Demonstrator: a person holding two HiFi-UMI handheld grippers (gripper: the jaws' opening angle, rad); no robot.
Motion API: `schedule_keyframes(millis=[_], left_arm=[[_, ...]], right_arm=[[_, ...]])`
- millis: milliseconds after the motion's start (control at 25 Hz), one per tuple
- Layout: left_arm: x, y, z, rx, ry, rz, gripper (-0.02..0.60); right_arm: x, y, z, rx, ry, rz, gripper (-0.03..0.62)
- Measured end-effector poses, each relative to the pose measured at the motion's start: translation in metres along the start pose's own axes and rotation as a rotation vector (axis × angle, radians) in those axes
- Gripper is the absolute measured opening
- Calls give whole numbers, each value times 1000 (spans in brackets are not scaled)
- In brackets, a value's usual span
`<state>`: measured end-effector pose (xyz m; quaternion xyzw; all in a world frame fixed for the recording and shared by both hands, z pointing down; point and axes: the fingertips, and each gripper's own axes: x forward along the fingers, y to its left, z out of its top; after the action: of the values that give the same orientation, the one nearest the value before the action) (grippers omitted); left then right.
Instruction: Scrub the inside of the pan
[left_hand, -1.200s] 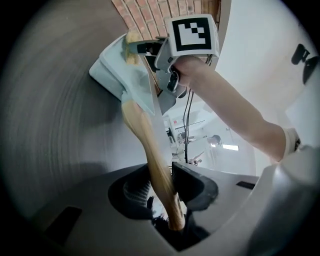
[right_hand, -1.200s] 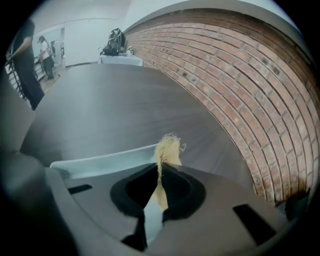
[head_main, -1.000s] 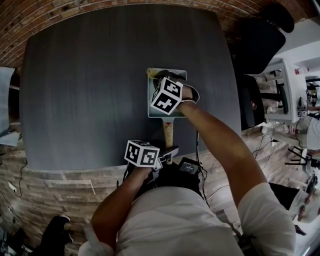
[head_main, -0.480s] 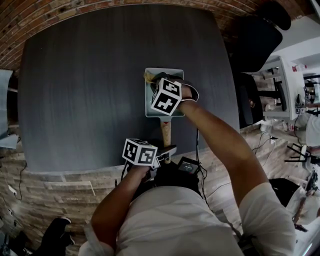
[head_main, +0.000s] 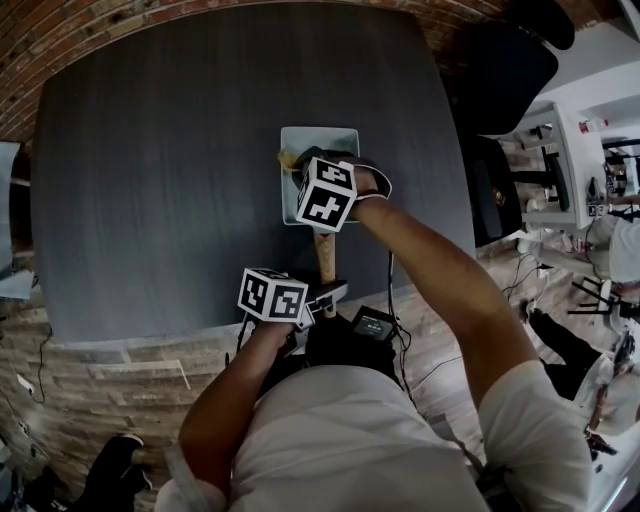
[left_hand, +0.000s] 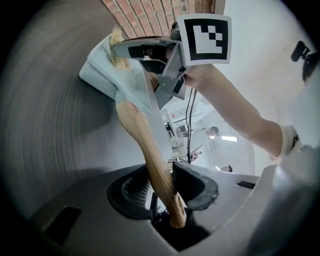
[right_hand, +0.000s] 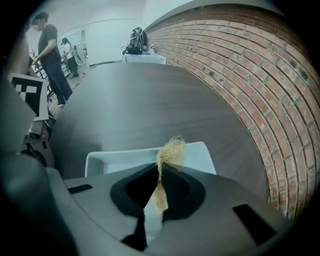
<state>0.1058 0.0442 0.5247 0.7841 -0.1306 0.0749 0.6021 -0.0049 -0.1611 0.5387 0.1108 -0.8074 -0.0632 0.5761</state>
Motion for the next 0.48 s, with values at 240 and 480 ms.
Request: schedule_keyframes(millis=[240, 480], left_arm=[[-2, 1, 0, 4, 2, 8, 132], [-1, 0, 0, 5, 4, 3, 132]], right_arm=[[-2, 18, 0, -49, 12, 50, 32], [-6, 38, 0, -113, 28, 111, 32]])
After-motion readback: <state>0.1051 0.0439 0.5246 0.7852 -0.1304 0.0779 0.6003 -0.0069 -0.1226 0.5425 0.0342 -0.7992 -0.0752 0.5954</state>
